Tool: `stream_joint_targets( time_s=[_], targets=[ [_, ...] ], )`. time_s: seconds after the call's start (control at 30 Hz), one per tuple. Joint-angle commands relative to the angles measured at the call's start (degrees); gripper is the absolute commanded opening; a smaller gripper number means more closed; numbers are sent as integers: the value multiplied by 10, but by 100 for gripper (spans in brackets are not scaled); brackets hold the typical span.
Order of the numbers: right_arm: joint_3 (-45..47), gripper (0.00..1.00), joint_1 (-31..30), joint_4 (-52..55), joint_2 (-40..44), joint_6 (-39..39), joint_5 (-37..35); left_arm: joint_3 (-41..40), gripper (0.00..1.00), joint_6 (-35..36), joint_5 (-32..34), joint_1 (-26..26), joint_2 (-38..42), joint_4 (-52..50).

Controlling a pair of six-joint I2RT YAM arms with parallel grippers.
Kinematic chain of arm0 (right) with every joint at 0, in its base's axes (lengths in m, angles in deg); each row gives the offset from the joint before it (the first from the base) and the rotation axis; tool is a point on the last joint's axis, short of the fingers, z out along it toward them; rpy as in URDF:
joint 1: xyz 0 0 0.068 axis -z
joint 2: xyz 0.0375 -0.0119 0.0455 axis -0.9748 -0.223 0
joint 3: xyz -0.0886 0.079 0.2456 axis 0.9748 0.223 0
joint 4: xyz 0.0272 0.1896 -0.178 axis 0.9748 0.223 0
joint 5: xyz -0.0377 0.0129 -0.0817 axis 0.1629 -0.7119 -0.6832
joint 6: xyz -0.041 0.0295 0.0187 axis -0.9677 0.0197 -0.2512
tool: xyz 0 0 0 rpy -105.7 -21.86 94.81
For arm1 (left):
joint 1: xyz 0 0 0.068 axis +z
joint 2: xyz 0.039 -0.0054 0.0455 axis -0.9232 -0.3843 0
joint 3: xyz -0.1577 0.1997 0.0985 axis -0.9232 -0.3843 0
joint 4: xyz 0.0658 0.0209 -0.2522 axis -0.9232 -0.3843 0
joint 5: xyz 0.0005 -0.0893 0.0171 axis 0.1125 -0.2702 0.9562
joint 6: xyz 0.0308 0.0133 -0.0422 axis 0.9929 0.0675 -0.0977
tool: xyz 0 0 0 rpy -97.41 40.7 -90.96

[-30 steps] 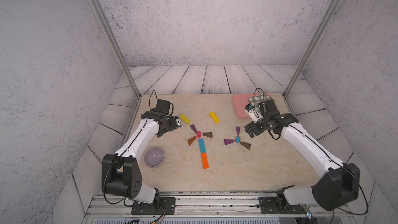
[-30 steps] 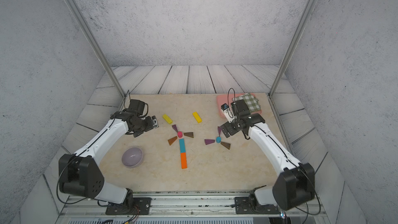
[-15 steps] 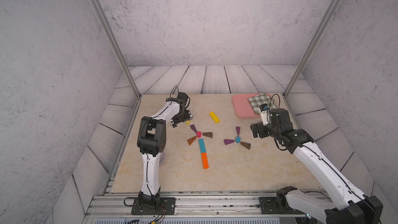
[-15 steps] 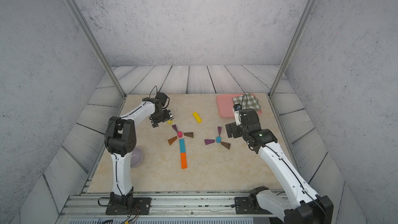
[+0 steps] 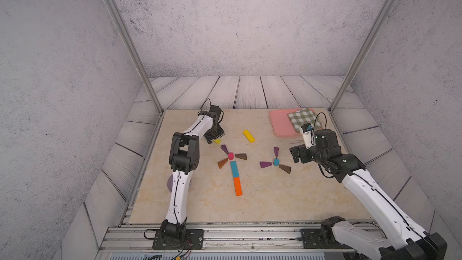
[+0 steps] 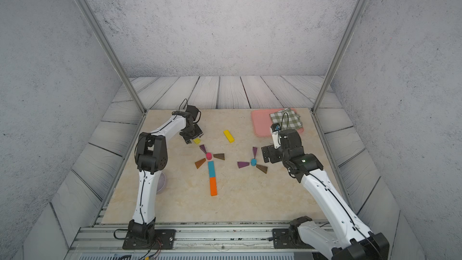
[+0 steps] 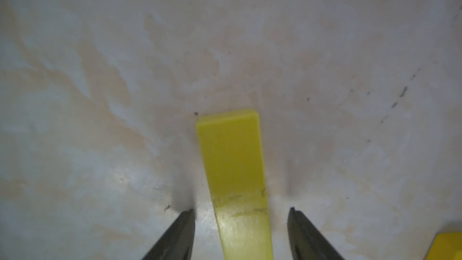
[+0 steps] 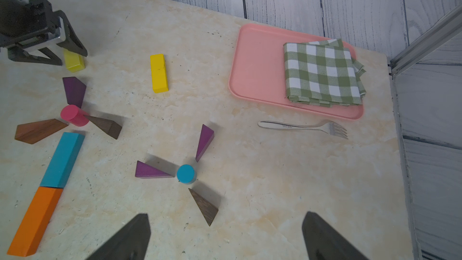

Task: Assemble a small pinwheel with building blocks
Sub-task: Pick up the building block from the center of the board.

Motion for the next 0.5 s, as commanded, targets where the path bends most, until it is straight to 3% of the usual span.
stream_joint_targets(
  time_s=[0.0, 0.27, 0.47],
  targets=[
    [-2, 99, 0, -7, 10, 7, 12, 19, 57, -3, -5, 2, -17, -28],
    [-1, 99, 0, -9, 11, 9, 11, 2, 34, 35, -5, 11, -12, -39],
    [-8, 99, 1, 4, -3, 23, -7, -25, 16, 108, 8, 11, 53, -65]
  ],
)
